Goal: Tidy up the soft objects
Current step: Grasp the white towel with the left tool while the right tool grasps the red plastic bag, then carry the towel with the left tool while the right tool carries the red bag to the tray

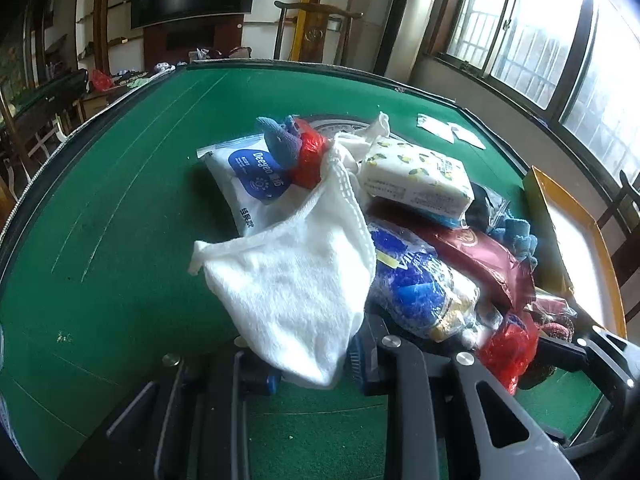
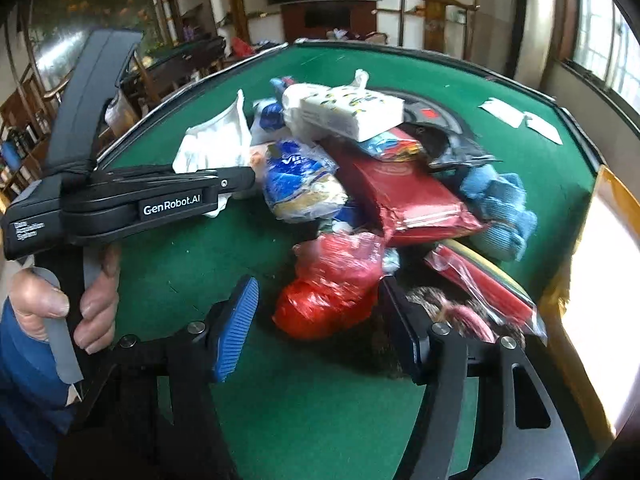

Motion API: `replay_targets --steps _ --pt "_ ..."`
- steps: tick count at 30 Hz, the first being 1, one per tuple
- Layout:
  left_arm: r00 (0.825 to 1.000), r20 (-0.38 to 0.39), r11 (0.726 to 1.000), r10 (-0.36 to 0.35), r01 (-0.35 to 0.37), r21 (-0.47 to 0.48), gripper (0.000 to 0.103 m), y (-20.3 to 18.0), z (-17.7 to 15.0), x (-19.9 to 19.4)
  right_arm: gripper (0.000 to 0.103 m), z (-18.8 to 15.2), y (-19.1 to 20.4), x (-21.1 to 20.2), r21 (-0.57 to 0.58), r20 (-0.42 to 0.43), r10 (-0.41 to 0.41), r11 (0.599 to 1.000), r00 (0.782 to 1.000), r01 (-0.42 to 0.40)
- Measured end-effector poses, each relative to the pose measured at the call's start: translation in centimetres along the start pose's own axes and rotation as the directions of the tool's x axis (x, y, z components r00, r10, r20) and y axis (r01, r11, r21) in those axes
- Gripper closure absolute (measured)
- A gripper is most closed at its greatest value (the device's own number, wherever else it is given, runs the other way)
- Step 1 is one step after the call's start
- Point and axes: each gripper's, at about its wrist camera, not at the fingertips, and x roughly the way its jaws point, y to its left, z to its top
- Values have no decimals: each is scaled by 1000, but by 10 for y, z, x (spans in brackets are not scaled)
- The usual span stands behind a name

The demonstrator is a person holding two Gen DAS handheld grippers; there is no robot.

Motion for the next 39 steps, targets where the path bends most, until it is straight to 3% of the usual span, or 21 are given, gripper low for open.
replay_targets --steps 3,6,17,28,39 --pt "1000 -4 1000 -3 3 9 76 0 2 1 40 1 4 8 -42 -22 -38 998 999 37" --pt "1000 -5 1000 -3 3 10 76 -1 2 1 63 0 8 14 -82 -39 -93 993 995 90" --pt "1000 4 1000 -22 22 19 77 -2 -1 -1 65 -5 -14 -21 40 89 5 999 996 -9" --pt "1000 26 999 -5 4 48 76 -6 -3 -5 65 -6 -29 -29 119 156 67 989 985 -86" --pt "996 92 995 21 -30 100 76 -17 -7 -18 65 -3 -21 -27 114 170 80 988 982 -101"
